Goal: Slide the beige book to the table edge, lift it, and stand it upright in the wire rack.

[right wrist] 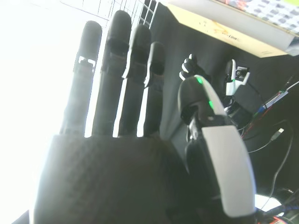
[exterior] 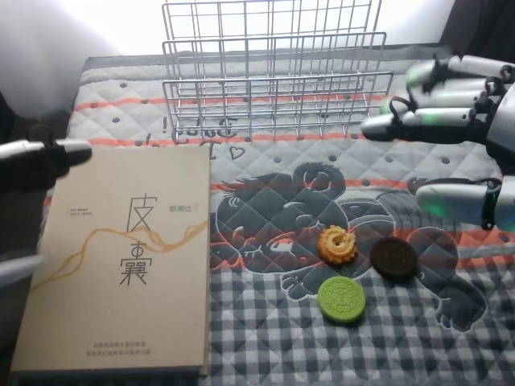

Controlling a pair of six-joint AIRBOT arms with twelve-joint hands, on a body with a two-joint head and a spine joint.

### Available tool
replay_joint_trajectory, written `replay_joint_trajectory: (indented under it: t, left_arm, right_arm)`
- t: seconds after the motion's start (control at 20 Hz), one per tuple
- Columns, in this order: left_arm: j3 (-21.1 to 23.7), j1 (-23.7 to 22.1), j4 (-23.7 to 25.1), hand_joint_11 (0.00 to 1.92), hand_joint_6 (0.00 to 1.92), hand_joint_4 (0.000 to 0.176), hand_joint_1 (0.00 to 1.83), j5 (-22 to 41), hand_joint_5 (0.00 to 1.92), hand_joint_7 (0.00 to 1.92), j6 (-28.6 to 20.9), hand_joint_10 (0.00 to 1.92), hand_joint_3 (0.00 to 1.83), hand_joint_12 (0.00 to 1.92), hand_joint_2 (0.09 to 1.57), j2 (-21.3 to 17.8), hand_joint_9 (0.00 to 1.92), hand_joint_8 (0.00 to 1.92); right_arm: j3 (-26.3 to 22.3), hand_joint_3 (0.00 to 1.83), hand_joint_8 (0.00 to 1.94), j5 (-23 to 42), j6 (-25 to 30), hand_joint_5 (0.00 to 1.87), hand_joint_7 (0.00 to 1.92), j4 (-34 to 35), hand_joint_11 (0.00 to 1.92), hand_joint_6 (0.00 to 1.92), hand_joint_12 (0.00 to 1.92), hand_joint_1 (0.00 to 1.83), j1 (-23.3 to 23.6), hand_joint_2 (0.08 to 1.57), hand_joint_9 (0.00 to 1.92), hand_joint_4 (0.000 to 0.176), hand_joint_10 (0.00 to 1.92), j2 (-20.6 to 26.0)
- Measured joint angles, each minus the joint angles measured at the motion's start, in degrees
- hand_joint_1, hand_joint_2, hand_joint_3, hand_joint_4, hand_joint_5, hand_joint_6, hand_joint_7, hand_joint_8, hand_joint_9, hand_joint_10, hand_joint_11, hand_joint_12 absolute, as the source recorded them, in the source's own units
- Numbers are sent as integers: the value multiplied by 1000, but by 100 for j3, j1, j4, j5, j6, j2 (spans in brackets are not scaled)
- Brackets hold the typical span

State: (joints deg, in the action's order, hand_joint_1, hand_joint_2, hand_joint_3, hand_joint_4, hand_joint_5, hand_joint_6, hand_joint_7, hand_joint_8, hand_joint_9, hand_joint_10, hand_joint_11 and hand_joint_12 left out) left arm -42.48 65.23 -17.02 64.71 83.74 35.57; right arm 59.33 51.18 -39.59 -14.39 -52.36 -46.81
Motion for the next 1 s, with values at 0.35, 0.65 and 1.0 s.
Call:
replay_joint_trajectory:
  t: [0.35, 0.65, 1.0]
  left_arm:
    - [179, 369, -354, 0, 0, 176, 143, 411, 64, 5, 2, 0, 0, 132, 1019, -59, 6, 0]
    - [310, 1390, -828, 0, 3, 176, 473, 1521, 16, 0, -782, 0, 0, 0, 901, -221, 0, 0]
    - [374, 1945, -1113, 0, 13, 176, 570, 2197, 60, 0, -1119, 10, 0, 0, 866, -225, 26, 0]
  right_arm:
    - [76, 1, 1, -192, 92, 272, 171, -358, 0, 0, 444, 0, 173, 1356, 123, 106, 1, -118]
    - [302, 0, 2, -949, 997, 247, 164, -1987, 155, 2, 320, 0, 763, 1365, 170, 24, 7, -675]
    - [466, 4, 0, -1360, 1893, 199, 154, -3552, 126, 1, 312, 0, 1366, 1383, 145, 0, 0, -1152]
